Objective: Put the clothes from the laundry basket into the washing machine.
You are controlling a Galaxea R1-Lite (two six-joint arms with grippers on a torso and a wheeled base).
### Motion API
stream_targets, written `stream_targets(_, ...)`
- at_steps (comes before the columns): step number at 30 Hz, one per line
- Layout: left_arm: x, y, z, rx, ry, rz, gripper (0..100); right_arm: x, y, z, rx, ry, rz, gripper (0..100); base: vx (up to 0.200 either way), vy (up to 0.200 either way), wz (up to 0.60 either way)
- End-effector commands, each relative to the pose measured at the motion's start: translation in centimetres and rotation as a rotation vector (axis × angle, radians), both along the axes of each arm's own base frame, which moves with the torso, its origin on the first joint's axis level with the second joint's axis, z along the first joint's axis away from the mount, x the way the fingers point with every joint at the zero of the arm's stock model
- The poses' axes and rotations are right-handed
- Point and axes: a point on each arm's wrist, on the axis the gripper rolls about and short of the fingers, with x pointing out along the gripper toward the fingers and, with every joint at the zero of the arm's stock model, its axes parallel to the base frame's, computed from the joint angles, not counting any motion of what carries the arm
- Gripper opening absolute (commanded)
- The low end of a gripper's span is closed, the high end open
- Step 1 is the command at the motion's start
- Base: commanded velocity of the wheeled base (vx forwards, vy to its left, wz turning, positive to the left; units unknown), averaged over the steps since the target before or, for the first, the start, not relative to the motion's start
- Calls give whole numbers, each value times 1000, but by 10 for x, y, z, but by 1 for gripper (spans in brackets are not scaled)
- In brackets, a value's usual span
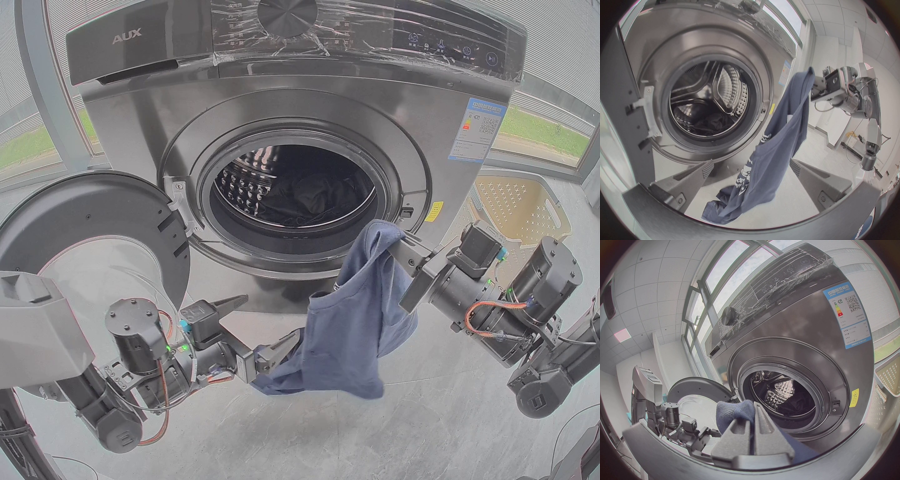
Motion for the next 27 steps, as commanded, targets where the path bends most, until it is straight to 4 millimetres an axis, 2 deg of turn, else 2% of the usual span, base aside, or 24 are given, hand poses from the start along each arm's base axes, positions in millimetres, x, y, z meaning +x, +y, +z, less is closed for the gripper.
stream_targets(1,18,-11,-30,37,65,-22,100,-2,1,2,3,-6,8,0,0,0,0)
stream_targets(3,19,-12,-32,39,69,-25,100,-2,1,1,2,-5,11,0,0,0,0)
stream_targets(7,35,-20,-46,41,79,-53,100,-3,1,2,3,-6,11,0,0,0,0)
stream_targets(11,44,-22,-49,34,70,-65,100,-4,0,2,3,-6,11,0,0,0,0)
stream_targets(17,35,-19,-52,48,95,-105,100,-2,0,2,3,-6,6,0,0,0,0)
stream_targets(21,21,-17,-52,59,124,-166,100,-2,3,0,1,-4,9,0,0,0,0)
stream_targets(27,19,-24,-55,60,131,-209,100,-1,4,-1,-1,1,10,0,0,0,0)
